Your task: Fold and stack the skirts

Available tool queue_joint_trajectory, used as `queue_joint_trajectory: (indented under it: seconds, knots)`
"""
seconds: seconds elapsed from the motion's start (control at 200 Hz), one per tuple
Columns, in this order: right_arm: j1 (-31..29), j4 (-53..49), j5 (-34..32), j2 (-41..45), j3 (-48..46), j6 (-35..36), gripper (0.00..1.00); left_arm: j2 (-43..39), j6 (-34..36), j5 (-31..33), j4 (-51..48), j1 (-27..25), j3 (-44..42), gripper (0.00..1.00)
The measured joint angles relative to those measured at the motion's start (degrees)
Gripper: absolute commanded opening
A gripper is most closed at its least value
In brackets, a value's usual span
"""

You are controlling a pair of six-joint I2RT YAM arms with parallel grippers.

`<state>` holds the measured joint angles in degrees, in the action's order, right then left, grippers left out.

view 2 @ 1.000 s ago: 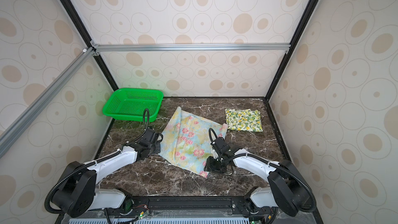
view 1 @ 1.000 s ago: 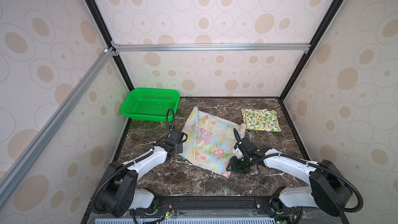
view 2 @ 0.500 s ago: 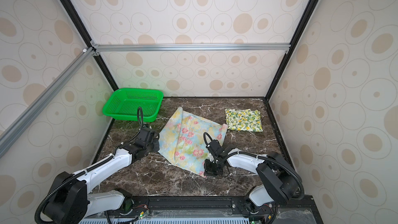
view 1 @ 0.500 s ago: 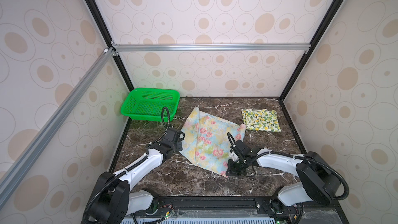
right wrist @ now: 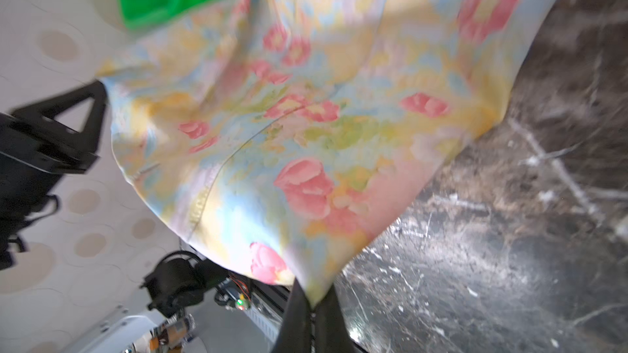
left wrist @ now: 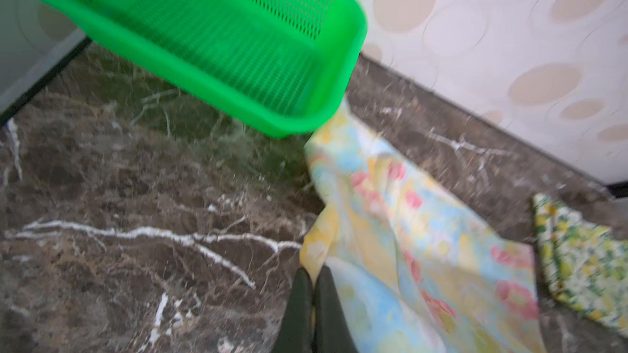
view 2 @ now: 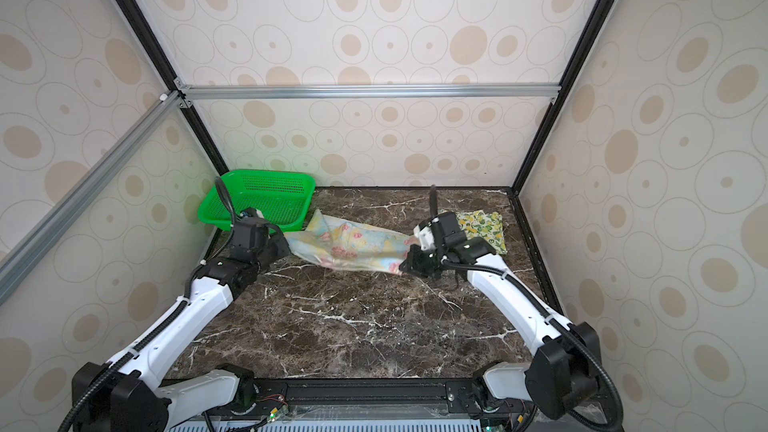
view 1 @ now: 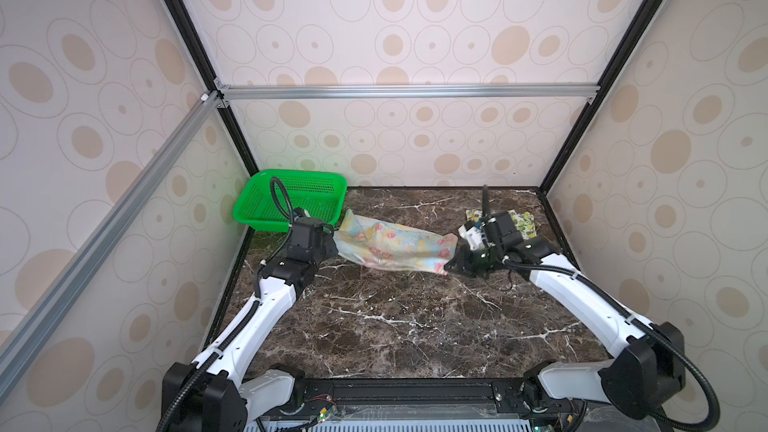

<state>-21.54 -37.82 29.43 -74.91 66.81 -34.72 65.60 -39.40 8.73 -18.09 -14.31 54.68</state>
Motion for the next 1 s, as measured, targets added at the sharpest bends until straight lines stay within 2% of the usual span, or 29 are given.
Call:
queue_joint_trajectory:
  seconds: [0.15,0.36,0.555,0.78,0.895,1.0]
  knots:
    - [1.5,-2.7,4.1,0.0,9.6,2.3,0.0,-0.4,-1.6,-2.2,1.7,0.4,6.6,0.0]
    - [2.8,-4.0,7.0,-2.3,13.4,4.2,0.0,0.8,-2.0,-3.8,2.6,0.5,9.2,0.0]
    - [10.0,-2.8,8.0,-15.6,22.9,5.4,0.0,11.9,-1.4,-5.2,4.5,1.0,17.2,0.0]
    - [14.6,-4.7,6.3,-31.0,45.7,8.4,0.0,30.4,0.8,-6.7,6.5,1.9,38.7,0.0]
    - [15.4,-6.4,5.3,-33.7,55.1,10.1,0.0,36.1,1.9,-7.7,6.8,2.0,48.2,0.0]
    - [15.5,-6.6,5.4,-32.1,56.9,11.0,0.0,35.9,2.0,-8.5,7.5,2.0,49.5,0.0]
